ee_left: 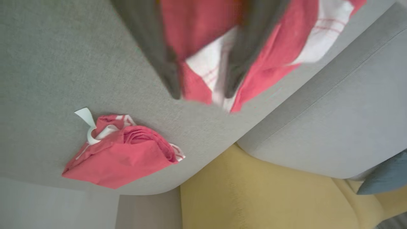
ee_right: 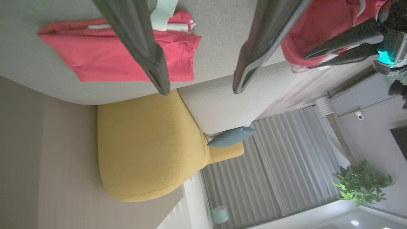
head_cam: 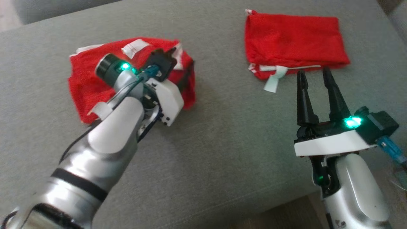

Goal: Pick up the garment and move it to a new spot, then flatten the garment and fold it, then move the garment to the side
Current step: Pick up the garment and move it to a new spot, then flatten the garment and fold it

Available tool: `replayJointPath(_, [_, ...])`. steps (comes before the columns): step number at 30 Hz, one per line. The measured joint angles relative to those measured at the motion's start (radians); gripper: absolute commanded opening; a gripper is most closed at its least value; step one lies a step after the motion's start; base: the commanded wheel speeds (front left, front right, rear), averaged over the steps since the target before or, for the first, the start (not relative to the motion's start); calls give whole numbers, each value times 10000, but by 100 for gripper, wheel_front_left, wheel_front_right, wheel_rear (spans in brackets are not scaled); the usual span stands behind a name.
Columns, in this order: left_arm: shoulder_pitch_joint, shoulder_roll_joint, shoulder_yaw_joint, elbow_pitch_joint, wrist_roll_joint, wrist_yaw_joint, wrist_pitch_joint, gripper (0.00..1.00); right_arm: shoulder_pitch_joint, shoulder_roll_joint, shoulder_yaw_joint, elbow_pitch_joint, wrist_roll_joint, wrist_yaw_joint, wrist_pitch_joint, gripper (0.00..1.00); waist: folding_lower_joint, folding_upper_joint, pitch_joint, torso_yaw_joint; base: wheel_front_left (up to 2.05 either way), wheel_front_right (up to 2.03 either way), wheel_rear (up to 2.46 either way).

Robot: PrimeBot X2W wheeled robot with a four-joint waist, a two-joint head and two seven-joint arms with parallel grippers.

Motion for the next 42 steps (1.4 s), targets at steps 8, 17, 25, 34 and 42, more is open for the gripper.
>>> replayJointPath(8, [-244,-871,-117,947,-213,-23,-1032,100,7,0,-194,167,8,0,-29,100,0,0,49,-189,0,0,0])
replayJointPath(17, [-188,-890,245,995,-729,-21,-1933,100,58,0,-612,249,-393,0,-31,100,0,0,-392,1041,0,0,0])
replayJointPath(25, [1369,-59,1452,-173,-1593,485,-2111,100,502,0,-734,364,-723,0,17,100,0,0,-1088,2336,0,0,0])
replayJointPath(34, [5311,997,3319,-3147,-1956,1097,-2113,100,1197,6,-794,527,-842,0,211,100,0,0,-1880,3687,0,0,0])
replayJointPath(42, [6395,508,3923,-4226,-1576,1068,-2113,100,1499,10,-790,523,-941,0,387,100,0,0,-1889,4033,0,0,0])
